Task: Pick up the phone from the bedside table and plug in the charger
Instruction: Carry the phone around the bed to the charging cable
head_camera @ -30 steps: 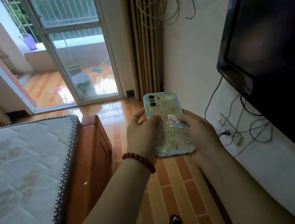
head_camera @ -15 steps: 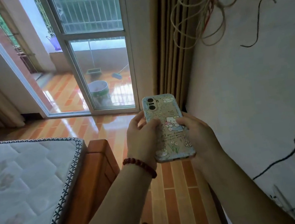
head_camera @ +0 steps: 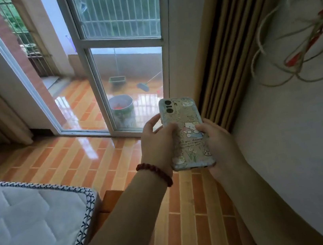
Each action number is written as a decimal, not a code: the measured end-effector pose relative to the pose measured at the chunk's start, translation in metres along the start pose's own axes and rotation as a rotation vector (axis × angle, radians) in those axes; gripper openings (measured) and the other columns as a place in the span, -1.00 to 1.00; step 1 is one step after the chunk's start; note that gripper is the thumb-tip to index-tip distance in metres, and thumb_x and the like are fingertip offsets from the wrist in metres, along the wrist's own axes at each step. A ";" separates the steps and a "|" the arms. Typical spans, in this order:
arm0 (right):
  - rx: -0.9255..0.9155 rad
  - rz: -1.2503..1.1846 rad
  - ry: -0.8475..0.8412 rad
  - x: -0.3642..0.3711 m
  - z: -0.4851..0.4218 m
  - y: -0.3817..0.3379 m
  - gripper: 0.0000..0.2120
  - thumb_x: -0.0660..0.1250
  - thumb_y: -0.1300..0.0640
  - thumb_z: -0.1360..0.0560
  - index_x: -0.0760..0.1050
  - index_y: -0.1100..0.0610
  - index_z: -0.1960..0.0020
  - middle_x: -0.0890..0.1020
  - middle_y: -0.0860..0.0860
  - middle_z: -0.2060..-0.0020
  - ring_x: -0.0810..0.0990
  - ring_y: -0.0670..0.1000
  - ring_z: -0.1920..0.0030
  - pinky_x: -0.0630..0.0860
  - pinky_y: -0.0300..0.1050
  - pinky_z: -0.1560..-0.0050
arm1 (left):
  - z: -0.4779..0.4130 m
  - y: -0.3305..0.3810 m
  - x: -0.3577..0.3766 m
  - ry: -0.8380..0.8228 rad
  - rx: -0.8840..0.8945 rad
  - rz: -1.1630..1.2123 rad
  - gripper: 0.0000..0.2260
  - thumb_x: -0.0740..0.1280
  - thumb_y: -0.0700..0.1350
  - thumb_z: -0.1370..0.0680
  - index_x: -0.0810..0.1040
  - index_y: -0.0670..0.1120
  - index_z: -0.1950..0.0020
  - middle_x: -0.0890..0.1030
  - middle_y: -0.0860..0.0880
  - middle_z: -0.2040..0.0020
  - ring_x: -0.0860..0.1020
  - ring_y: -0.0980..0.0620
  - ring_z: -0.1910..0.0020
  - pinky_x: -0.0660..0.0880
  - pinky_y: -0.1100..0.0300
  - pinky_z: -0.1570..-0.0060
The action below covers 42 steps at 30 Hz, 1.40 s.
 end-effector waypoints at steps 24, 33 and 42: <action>0.039 0.110 -0.442 0.227 -0.421 -0.076 -0.74 0.17 0.21 -0.53 0.58 0.06 -0.09 0.70 -0.02 0.31 0.69 -0.04 0.34 0.59 -0.17 0.42 | -0.401 0.140 0.016 0.344 0.098 0.151 -0.70 0.26 -0.20 -0.51 0.44 0.04 -0.22 0.65 -0.13 -0.01 0.66 -0.09 0.12 0.64 -0.04 0.19; 0.113 0.071 -0.568 0.370 -0.521 -0.057 -0.72 0.16 0.24 -0.49 0.63 0.04 0.03 0.68 0.10 0.22 0.66 0.13 0.20 0.60 0.14 0.12 | -0.532 0.193 -0.057 0.494 0.148 0.240 -0.76 0.27 -0.22 -0.49 0.50 0.03 -0.10 0.67 -0.16 -0.02 0.66 -0.11 0.14 0.63 -0.03 0.16; 0.183 0.085 -0.713 0.583 -0.600 -0.038 -0.70 0.18 0.27 -0.45 0.64 0.03 0.04 0.65 0.08 0.23 0.64 0.12 0.27 0.59 0.04 0.21 | -0.664 0.297 -0.188 0.656 0.244 0.194 -0.75 0.26 -0.22 -0.49 0.51 0.13 -0.01 0.68 -0.17 -0.02 0.65 -0.18 0.03 0.58 -0.18 0.01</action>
Point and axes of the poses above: each hand's wrist, its own z-axis away from the middle knuckle, its own x-axis out of the palm, y = z × x, the point moved 2 cm from there along -z, towards the middle knuckle
